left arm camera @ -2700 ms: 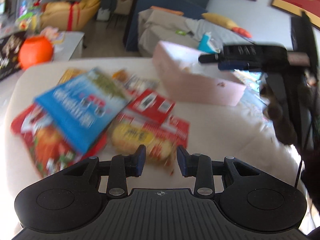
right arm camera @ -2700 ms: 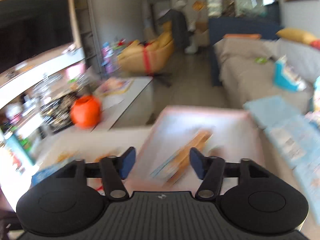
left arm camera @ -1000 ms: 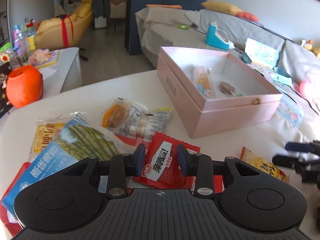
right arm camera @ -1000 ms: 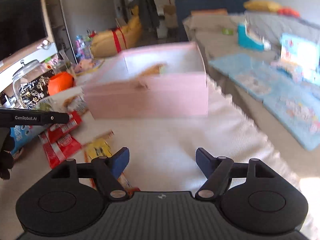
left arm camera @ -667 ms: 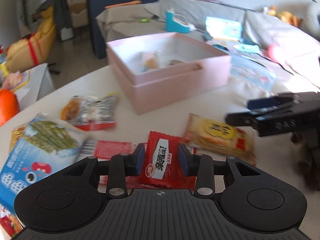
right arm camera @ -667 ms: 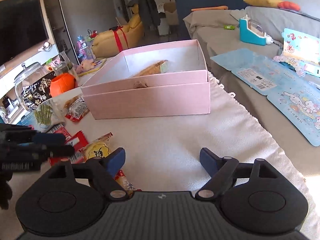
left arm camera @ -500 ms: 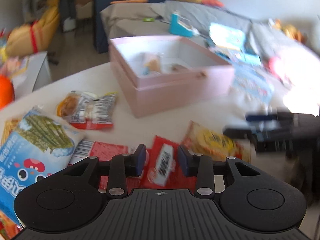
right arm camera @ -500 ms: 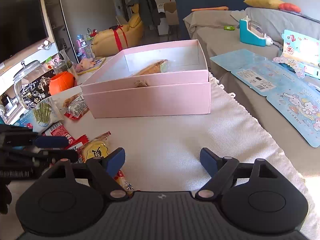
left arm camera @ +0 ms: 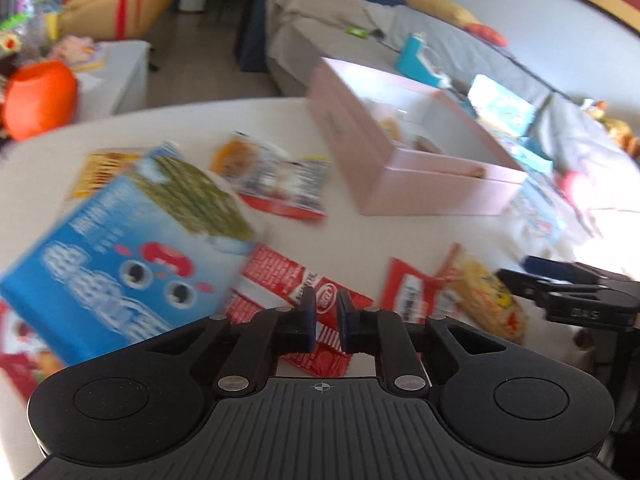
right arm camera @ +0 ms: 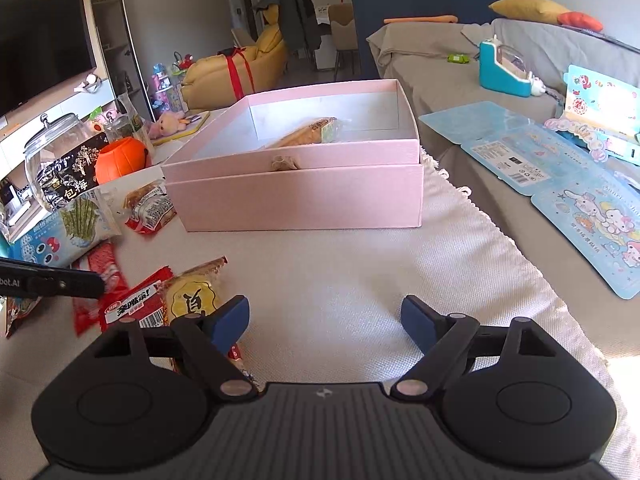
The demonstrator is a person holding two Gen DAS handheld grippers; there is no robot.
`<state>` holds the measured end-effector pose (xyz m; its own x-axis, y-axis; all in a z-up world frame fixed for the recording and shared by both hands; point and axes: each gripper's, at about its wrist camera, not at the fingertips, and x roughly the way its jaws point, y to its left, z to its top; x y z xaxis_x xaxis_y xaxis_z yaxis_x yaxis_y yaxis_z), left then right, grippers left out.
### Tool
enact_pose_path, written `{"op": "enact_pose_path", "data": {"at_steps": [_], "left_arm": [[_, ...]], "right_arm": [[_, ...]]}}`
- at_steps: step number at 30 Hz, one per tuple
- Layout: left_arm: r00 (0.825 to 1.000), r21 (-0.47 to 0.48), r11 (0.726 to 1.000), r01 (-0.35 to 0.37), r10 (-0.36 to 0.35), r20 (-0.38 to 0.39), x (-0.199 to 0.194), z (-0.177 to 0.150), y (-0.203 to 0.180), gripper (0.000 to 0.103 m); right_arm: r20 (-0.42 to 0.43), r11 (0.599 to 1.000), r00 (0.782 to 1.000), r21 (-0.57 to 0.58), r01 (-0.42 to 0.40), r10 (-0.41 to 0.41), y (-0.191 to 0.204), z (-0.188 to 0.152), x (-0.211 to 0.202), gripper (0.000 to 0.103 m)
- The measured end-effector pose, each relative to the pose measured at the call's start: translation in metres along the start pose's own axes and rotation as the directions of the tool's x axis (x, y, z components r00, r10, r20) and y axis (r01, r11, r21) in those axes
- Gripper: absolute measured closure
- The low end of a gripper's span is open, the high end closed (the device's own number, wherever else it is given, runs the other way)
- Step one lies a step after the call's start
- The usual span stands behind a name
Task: Organize snacks
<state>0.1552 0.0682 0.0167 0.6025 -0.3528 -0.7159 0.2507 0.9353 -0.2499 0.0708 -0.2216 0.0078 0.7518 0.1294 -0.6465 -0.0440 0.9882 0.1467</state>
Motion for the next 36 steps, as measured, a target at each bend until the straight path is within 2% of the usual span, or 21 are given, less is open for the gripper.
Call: {"op": "enact_pose_path", "data": {"at_steps": [2, 3, 7, 9, 12, 13, 14, 15, 16, 19, 20, 23, 25, 28, 32, 34, 35, 36], "left_arm": [[0.998, 0.02, 0.998, -0.059, 0.058, 0.018, -0.004, 0.002, -0.003, 0.085], [0.997, 0.039, 0.997, -0.069, 0.067, 0.032, -0.006, 0.002, -0.008, 0.08], [0.997, 0.163, 0.985, 0.058, -0.067, 0.045, -0.009, 0.001, -0.041, 0.079], [0.996, 0.283, 0.956, 0.075, -0.084, 0.019, -0.004, -0.003, -0.066, 0.076], [0.999, 0.453, 0.891, 0.03, -0.016, -0.035, 0.013, -0.016, -0.097, 0.075], [1.0, 0.487, 0.873, 0.022, -0.01, -0.028, 0.016, -0.02, -0.104, 0.071], [0.999, 0.508, 0.861, 0.033, -0.02, -0.03, 0.018, -0.022, -0.108, 0.064], [0.999, 0.521, 0.852, 0.045, -0.031, -0.037, 0.019, -0.025, -0.109, 0.056], [0.998, 0.525, 0.849, 0.063, -0.044, -0.048, 0.019, -0.025, -0.111, 0.053], [0.995, 0.502, 0.86, 0.094, -0.075, -0.059, 0.019, -0.022, -0.106, 0.052], [0.996, 0.493, 0.866, 0.085, -0.068, -0.052, 0.019, -0.021, -0.103, 0.053], [1.0, 0.476, 0.879, -0.019, 0.029, -0.013, 0.024, -0.016, -0.095, 0.051], [0.998, 0.458, 0.887, -0.058, 0.061, 0.008, 0.028, -0.012, -0.087, 0.051], [0.999, 0.425, 0.904, -0.047, 0.049, 0.007, 0.03, -0.005, -0.077, 0.051], [0.996, 0.364, 0.927, -0.084, 0.081, 0.025, 0.034, 0.002, -0.068, 0.05], [0.996, 0.337, 0.938, -0.084, 0.08, 0.026, 0.035, 0.004, -0.064, 0.046], [0.996, 0.327, 0.941, -0.089, 0.088, 0.018, 0.037, 0.005, -0.062, 0.04], [0.996, 0.311, 0.946, -0.088, 0.09, 0.006, 0.04, 0.007, -0.06, 0.04]], "right_arm": [[0.0, 1.0, 1.0, -0.002, 0.002, -0.002, 0.0, 0.0, 0.0, 0.019], [0.0, 1.0, 1.0, -0.005, 0.005, -0.005, 0.001, 0.0, 0.0, 0.019], [-0.007, 0.999, 1.0, -0.042, 0.018, -0.019, 0.007, 0.0, 0.001, 0.019], [-0.01, 0.998, 1.0, -0.05, 0.025, -0.025, 0.008, 0.0, 0.002, 0.019], [-0.008, 0.999, 1.0, -0.043, 0.026, -0.026, 0.006, 0.0, 0.001, 0.019], [-0.007, 0.999, 1.0, -0.039, 0.025, -0.026, 0.007, 0.0, 0.001, 0.019], [-0.007, 0.999, 1.0, -0.035, 0.024, -0.024, 0.006, 0.0, 0.001, 0.019], [-0.006, 0.999, 1.0, -0.033, 0.022, -0.022, 0.006, 0.0, 0.001, 0.019], [-0.006, 0.999, 1.0, -0.031, 0.021, -0.021, 0.005, 0.0, 0.001, 0.019], [-0.006, 0.999, 1.0, -0.028, 0.019, -0.019, 0.005, 0.0, 0.001, 0.019], [-0.006, 0.999, 1.0, -0.028, 0.018, -0.019, 0.005, 0.0, 0.001, 0.019], [-0.005, 0.999, 1.0, -0.027, 0.017, -0.018, 0.005, 0.0, 0.001, 0.018], [-0.006, 1.0, 1.0, -0.026, 0.015, -0.015, 0.005, 0.0, 0.001, 0.018], [-0.006, 1.0, 1.0, -0.025, 0.014, -0.014, 0.005, 0.0, 0.001, 0.017], [-0.008, 1.0, 1.0, -0.027, 0.012, -0.012, 0.005, 0.0, 0.001, 0.016], [-0.007, 1.0, 1.0, -0.027, 0.011, -0.012, 0.005, 0.0, 0.001, 0.016], [-0.008, 1.0, 1.0, -0.026, 0.011, -0.011, 0.006, -0.001, 0.001, 0.016], [-0.008, 1.0, 1.0, -0.027, 0.011, -0.011, 0.006, -0.001, 0.001, 0.016]]}}
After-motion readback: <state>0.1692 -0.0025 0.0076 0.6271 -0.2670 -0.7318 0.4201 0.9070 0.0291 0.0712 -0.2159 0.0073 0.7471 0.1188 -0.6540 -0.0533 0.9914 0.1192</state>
